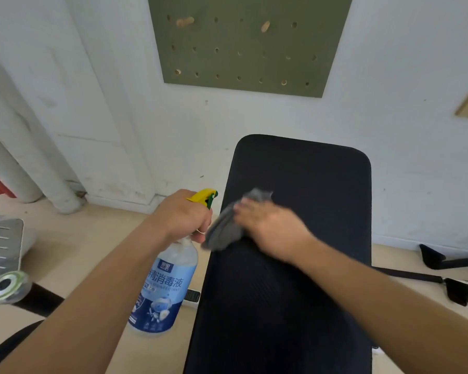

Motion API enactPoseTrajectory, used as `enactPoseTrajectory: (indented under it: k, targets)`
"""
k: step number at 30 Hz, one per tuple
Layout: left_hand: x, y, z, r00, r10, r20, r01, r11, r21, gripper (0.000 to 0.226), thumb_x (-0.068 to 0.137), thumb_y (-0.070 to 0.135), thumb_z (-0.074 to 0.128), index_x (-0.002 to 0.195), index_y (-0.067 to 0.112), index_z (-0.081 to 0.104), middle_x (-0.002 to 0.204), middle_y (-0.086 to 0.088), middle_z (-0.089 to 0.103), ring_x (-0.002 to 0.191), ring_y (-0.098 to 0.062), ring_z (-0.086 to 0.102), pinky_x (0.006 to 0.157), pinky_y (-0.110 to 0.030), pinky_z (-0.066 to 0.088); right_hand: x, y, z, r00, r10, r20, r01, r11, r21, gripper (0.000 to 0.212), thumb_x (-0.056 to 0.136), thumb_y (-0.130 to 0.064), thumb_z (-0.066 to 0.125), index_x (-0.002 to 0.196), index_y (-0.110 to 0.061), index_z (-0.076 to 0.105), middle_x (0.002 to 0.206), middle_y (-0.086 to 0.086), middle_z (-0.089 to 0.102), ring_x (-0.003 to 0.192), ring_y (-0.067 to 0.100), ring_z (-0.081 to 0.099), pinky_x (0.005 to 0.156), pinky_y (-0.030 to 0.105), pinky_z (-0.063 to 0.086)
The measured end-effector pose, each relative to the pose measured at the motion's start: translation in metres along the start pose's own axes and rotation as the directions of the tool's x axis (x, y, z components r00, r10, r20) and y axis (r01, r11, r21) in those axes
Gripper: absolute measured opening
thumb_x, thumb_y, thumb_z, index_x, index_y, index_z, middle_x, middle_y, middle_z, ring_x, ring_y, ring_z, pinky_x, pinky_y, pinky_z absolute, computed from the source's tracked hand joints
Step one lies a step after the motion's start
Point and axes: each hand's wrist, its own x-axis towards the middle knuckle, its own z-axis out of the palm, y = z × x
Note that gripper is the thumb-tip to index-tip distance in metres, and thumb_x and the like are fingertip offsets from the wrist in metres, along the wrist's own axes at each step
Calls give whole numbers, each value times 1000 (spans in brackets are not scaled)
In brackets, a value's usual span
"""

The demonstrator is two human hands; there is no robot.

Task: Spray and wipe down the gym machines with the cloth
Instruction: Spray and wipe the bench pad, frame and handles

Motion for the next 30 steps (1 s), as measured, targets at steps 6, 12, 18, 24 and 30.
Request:
enactPoseTrajectory:
  k: [6, 12, 18, 24, 30]
  targets:
    - [-9, 2, -2, 1000, -15, 17, 15, 1000, -3, 34, 53, 8, 57, 83, -3, 68, 91, -20, 75, 57, -24, 69, 92, -58, 56, 47, 48, -22, 891, 438, -123, -446, 894, -43, 33, 98, -10, 47, 129, -9, 59, 147, 10, 50, 142, 29, 39, 100, 45, 50]
    - [-14, 5, -3, 1000, 8, 6, -9, 999, 38, 39, 48, 10, 53, 81, -5, 66, 86, -23, 74, 51, -24, 66, 79, -49, 60, -2, -28, 10, 992, -122, 40, 123, 992, -31, 46, 89, -18, 38, 119, -17, 72, 130, 3, 67, 123, 21, 62, 95, 37, 55]
    - [-12, 17, 24, 998, 43, 41, -45, 998, 35, 38, 58, 5, 57, 94, -4, 65, 97, -23, 74, 47, -21, 66, 71, -43, 59, 7, 86, -39, 900, 430, -76, -436, 894, -103, 43, 106, -17, 38, 148, -20, 44, 161, 0, 33, 150, 16, 26, 114, 37, 35]
    - [-18, 30, 49, 987, 62, 148, -63, 998, -1, 37, 51, 7, 58, 87, 0, 65, 80, -11, 68, 48, -22, 64, 65, -39, 49, -128, -18, 7, 999, 9, -36, -12, 997, -72, 35, 97, -14, 48, 124, -14, 69, 135, 5, 64, 133, 23, 54, 106, 37, 49]
    - [-24, 48, 69, 980, 66, 187, -82, 994, 75, 41, 49, 10, 55, 87, 1, 64, 79, -9, 68, 49, -23, 65, 72, -46, 58, -111, 59, -29, 893, 406, -196, -419, 908, -28, 44, 93, -10, 45, 132, -16, 64, 143, 3, 57, 131, 24, 56, 96, 39, 54]
